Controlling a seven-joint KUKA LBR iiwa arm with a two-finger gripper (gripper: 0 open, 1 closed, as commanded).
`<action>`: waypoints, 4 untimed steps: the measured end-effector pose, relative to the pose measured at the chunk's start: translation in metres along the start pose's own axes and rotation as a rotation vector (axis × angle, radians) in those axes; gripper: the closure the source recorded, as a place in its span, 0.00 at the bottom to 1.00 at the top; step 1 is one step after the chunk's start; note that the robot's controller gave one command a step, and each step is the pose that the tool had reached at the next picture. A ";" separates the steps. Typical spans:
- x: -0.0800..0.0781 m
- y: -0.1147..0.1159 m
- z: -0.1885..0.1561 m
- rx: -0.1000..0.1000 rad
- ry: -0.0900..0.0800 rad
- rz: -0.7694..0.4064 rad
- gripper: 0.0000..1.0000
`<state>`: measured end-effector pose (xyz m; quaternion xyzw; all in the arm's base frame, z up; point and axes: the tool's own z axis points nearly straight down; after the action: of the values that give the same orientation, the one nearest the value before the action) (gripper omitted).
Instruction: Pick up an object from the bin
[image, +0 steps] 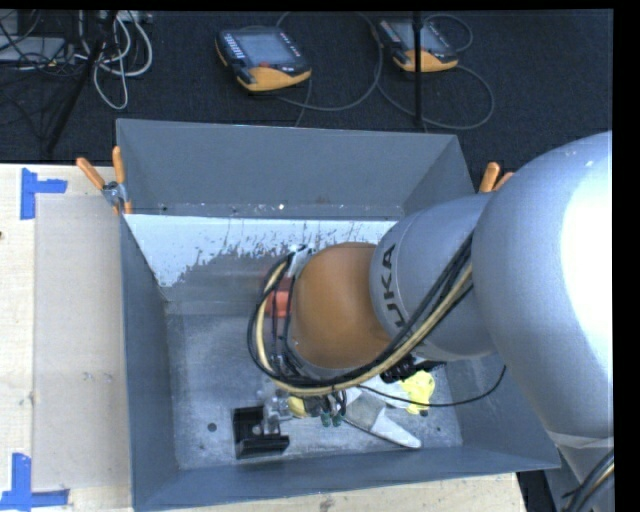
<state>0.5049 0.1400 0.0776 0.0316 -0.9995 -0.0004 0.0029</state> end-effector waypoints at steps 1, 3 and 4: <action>-0.006 -0.001 -0.107 0.001 -0.006 0.034 1.00; -0.006 -0.001 -0.107 0.000 -0.005 0.037 0.00; -0.009 -0.012 -0.054 -0.001 -0.011 0.046 0.00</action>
Offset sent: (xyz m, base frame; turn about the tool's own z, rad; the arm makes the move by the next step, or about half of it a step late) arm 0.0000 0.0000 0.0000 0.0000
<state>0.5147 0.1286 0.1320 0.0085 -1.0000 -0.0009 -0.0024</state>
